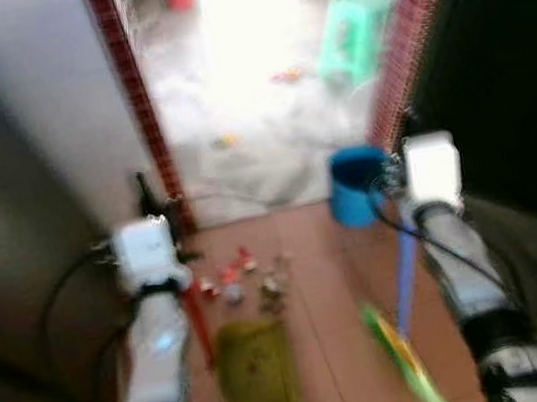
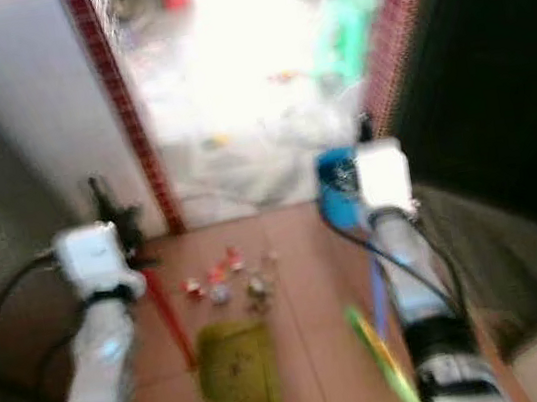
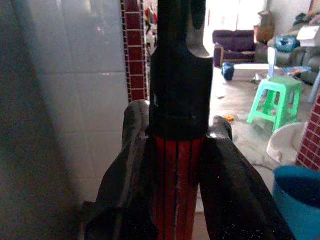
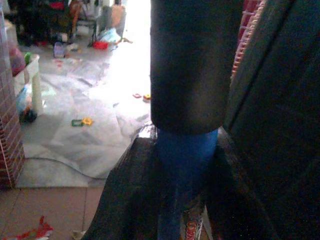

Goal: Sweep floor

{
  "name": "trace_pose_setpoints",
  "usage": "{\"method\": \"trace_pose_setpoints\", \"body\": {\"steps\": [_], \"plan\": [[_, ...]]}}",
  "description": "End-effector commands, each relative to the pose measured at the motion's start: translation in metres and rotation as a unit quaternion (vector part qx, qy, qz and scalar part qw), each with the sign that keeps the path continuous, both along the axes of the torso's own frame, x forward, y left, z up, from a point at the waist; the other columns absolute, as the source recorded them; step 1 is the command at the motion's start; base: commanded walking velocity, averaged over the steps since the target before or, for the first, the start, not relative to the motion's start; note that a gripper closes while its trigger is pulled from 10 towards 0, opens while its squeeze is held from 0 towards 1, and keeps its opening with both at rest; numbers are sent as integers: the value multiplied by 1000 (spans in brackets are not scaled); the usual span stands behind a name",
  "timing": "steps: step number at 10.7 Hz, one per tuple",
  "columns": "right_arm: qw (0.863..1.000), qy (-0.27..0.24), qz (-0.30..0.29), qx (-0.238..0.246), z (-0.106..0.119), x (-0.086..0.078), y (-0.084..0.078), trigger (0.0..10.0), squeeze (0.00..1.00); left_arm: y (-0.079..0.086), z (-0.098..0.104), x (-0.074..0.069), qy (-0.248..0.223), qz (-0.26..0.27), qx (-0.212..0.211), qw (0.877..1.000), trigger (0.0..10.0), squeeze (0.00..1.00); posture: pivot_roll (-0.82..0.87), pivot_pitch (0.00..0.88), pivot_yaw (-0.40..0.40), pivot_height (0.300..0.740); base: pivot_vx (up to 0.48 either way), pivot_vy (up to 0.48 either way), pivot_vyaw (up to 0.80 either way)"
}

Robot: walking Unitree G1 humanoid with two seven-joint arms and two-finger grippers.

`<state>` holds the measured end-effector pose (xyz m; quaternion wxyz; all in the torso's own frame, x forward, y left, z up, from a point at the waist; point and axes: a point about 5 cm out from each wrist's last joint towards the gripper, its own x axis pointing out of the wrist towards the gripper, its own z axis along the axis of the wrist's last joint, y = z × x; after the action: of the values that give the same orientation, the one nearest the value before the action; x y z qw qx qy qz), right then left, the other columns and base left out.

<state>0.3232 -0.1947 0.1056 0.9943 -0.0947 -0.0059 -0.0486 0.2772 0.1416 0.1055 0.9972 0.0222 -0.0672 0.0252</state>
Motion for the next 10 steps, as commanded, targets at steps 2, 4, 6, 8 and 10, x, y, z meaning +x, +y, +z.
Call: {"method": "trace_pose_setpoints", "body": {"steps": [2,4,6,8,10], "plan": [[999,-37,17,8,19,9,14,10000,0,7,14,4,-28,12,9,999,10000,0,-61,0,2,740,442,0,0],[999,-38,18,6,18,9,13,10000,0,6,14,4,-27,13,5,1000,10000,0,-62,0,3,740,456,0,0],[999,-37,18,5,18,8,13,10000,0,5,13,5,-26,14,5,1000,10000,0,-65,0,4,740,362,0,0],[999,-38,19,5,18,8,12,10000,0,4,14,5,-26,21,5,999,10000,0,-66,0,3,740,137,0,0],[999,-37,24,4,18,9,13,10000,0,6,15,5,-28,24,4,999,10000,0,-64,0,1,740,336,159,0]]}}
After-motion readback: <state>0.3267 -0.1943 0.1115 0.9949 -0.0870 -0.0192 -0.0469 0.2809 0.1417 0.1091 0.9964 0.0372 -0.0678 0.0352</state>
